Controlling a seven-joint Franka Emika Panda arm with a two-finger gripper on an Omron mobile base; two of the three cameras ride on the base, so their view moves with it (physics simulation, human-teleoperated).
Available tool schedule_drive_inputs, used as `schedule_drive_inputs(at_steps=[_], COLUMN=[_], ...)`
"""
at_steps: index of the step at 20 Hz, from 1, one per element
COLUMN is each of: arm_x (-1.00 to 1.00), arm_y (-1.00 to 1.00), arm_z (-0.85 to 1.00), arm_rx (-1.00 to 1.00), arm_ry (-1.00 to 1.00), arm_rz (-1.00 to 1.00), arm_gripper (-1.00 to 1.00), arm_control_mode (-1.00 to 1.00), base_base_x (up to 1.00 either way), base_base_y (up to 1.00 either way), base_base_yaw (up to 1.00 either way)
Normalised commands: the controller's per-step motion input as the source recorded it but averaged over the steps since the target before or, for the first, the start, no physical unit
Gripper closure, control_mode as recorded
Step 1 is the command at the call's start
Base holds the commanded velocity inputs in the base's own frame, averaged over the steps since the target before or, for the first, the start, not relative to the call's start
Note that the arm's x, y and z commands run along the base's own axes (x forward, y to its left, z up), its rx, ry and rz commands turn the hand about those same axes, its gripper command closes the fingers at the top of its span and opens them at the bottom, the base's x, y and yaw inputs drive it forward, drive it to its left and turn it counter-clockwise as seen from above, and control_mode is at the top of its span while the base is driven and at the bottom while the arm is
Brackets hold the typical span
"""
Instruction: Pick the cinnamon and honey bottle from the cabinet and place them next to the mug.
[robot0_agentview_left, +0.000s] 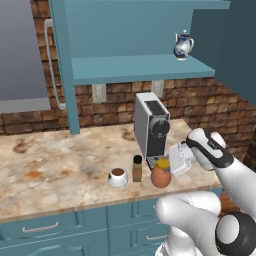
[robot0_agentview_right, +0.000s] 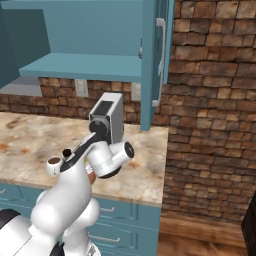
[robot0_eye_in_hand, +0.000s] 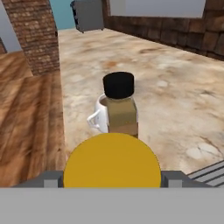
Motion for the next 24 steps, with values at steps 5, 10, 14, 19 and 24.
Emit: schedule_drive_inputs(at_steps=[5,10,14,19,24], arm_x=[0.0,0.15,0.12,0.1,0.05], arm_y=[0.0,0.0,0.04,0.1,0.03], arm_z=[-0.43,-0.05,0.0,-0.02,-0.06], arm_rx=[0.0,0.0,0.0,0.0,0.0], arm_ry=[0.0,0.0,0.0,0.0,0.0], arm_rz=[0.0,0.0,0.0,0.0,0.0], arm_gripper=[1.0,1.0,1.0,1.0,1.0], arm_control_mode=[-1.0,-1.0,-1.0,-1.0,-1.0], base_base_x=[0.0,0.0,0.0,0.0,0.0], base_base_y=[0.0,0.0,0.0,0.0,0.0], base_base_yaw=[0.0,0.0,0.0,0.0,0.0])
